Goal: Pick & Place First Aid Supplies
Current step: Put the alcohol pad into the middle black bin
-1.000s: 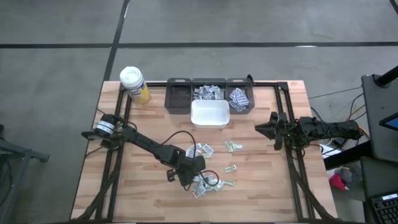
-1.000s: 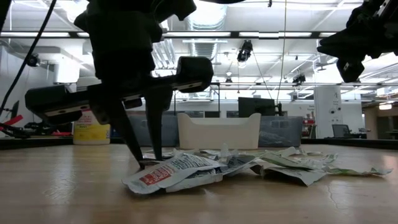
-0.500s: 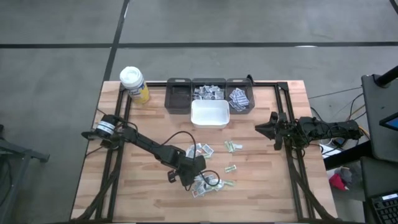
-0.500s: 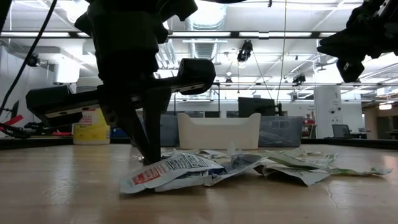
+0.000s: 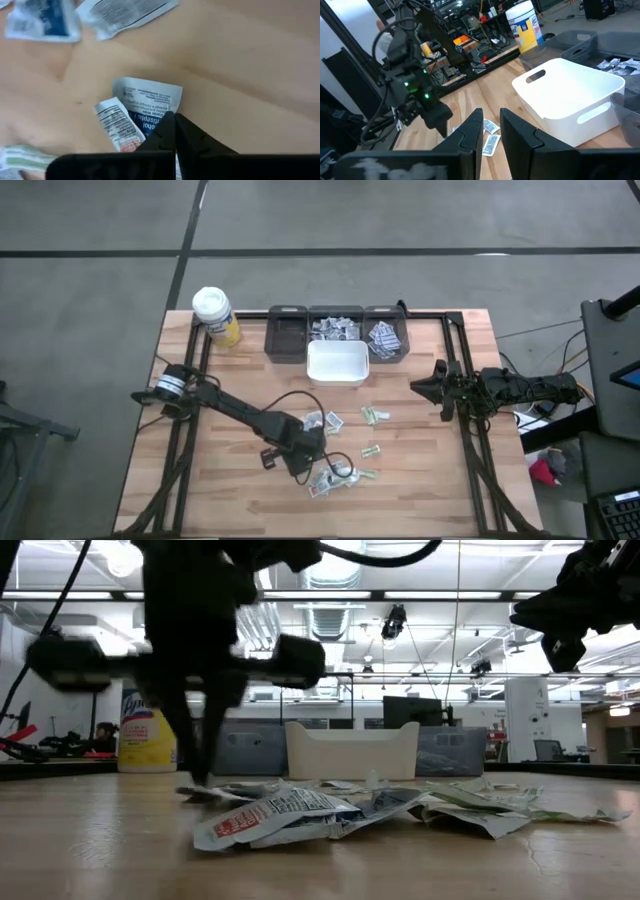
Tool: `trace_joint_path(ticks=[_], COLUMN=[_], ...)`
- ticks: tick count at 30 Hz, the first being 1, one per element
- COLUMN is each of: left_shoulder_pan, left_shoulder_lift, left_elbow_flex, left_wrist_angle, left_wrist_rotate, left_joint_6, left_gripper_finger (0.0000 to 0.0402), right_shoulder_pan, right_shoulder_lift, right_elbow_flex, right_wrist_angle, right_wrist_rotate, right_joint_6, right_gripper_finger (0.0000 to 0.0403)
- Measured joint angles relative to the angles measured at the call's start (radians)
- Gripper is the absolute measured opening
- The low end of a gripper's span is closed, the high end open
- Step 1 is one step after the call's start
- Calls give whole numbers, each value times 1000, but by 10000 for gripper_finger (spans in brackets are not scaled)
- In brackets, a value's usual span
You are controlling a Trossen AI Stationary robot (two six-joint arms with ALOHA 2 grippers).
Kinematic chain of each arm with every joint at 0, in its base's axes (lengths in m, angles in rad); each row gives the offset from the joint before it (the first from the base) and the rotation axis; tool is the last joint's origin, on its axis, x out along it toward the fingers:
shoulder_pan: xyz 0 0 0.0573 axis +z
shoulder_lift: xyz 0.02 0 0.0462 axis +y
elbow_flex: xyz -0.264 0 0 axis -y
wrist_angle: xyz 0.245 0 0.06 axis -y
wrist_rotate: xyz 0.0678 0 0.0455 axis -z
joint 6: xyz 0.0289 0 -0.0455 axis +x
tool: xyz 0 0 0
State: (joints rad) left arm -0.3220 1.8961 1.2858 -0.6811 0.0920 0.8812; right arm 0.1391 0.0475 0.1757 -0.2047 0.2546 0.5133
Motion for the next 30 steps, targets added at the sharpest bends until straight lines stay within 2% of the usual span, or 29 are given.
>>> trace_joint_path(ticks=[4, 8, 12, 15, 20, 22, 27, 30], left_shoulder_pan=[2, 16, 36, 40, 39, 39, 58, 69], left_shoulder_lift=[0, -1, -1, -2, -3, -3, -2, -2], left_elbow_flex=[63, 117, 159, 184, 189, 181, 160, 149], left_wrist_angle=[-139, -209, -276, -329, -316, -303, -241, -194], left_wrist_rotate=[150, 309, 403, 414, 384, 379, 352, 350], left_joint_6=[-2, -46, -125, -167, -183, -264, -597, -677], left_gripper_finger=[0, 0, 0, 0, 0, 0, 0, 8], right_shoulder_pan=[0, 0, 0, 0, 0, 0, 0, 0], right_shoulder_lift=[0, 0, 0, 0, 0, 0, 0, 0], right_elbow_flex=[0, 0, 0, 0, 0, 0, 0, 0], right_wrist_angle=[0, 0, 0, 0, 0, 0, 0, 0], right_wrist_rotate=[0, 0, 0, 0, 0, 0, 0, 0], right_joint_6=[0, 0, 0, 0, 0, 0, 0, 0], right_gripper_finger=[63, 63, 63, 63, 63, 63, 63, 63])
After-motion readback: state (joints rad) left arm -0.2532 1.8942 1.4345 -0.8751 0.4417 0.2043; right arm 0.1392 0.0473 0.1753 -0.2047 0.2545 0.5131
